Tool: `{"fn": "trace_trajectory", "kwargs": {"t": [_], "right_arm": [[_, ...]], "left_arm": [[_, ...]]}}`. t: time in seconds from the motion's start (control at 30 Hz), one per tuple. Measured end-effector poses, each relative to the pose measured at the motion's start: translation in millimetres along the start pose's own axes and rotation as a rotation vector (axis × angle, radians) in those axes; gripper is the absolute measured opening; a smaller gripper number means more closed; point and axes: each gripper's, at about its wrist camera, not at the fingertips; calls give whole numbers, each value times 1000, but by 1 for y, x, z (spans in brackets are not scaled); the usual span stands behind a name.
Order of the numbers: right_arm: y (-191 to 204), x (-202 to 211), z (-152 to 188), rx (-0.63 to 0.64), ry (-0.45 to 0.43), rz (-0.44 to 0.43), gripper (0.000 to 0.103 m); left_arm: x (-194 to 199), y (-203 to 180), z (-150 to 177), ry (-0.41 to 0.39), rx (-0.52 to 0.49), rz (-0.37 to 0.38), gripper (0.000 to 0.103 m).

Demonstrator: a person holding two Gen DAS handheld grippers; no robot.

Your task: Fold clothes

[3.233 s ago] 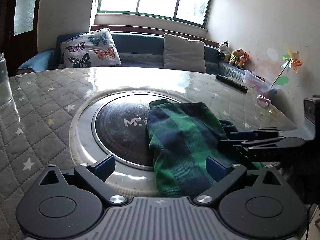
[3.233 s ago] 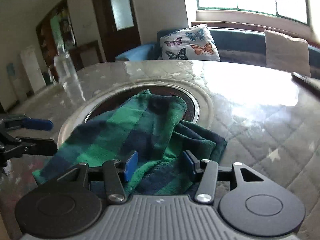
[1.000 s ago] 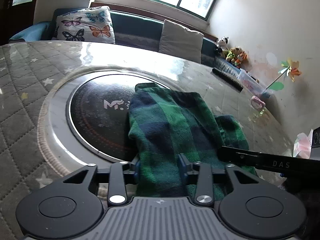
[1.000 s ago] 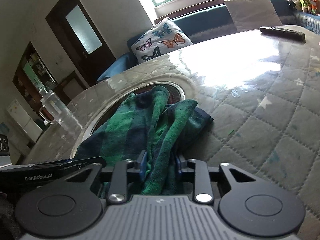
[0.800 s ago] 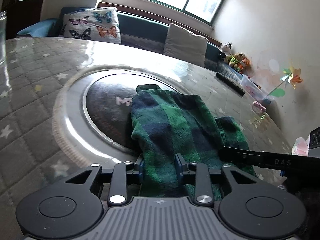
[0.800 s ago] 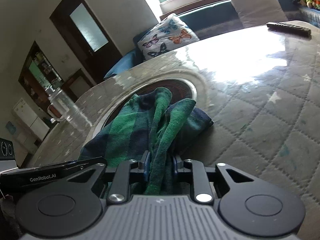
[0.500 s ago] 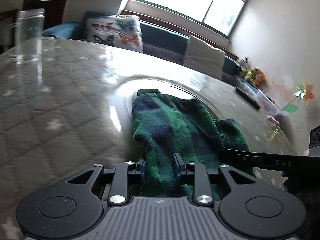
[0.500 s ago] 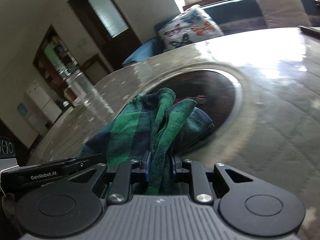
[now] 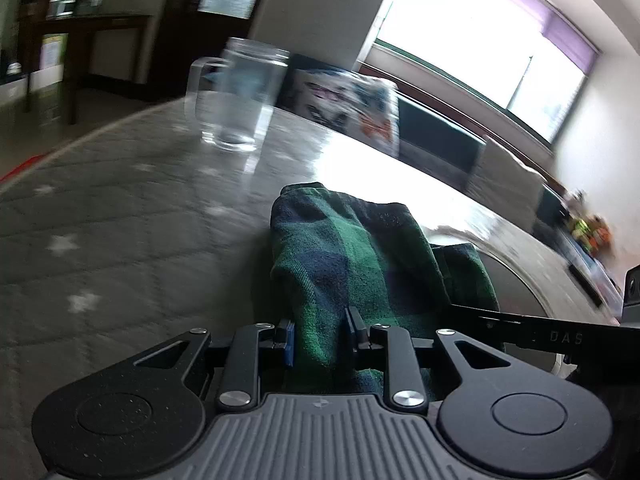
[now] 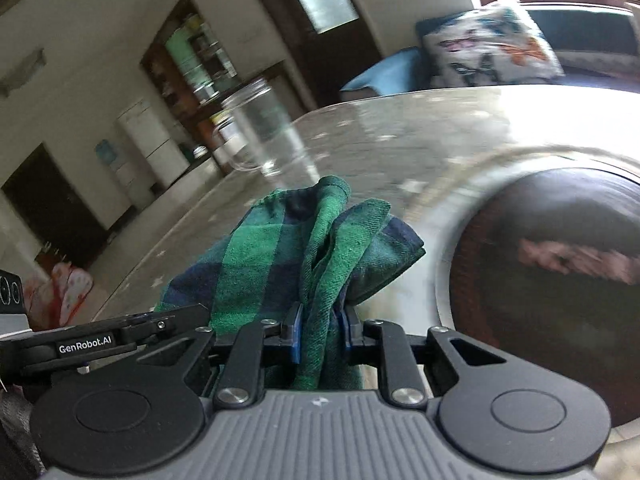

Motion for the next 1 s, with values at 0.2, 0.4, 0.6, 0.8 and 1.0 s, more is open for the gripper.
{"fn": "trace_trajectory", "kwargs": {"t": [0.2, 0.4, 0.6, 0.8, 1.0], "right_arm": [[28, -39, -22, 59, 25, -55, 20], [35, -36, -28, 102, 6, 12, 34], [49, -1, -33, 182, -98, 5, 34], [75, 6, -15, 310, -44, -81, 34], [80, -1, 11, 397, 20, -29, 32]], "left_arm": [[13, 37, -11, -34, 73, -62, 29], [30, 42, -12, -66, 54, -106, 45], [35, 33, -27, -119, -19, -113, 39], [18, 38, -28, -88, -34, -103, 23], [9, 48, -30, -56, -7, -106, 23]]}}
Point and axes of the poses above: each gripper's, at about its wrist camera, not at the fingertips, and x roughly against the way its jaws point, y to its left, z to its underside, and after that the axes turned 12 degrees about z, right-handed
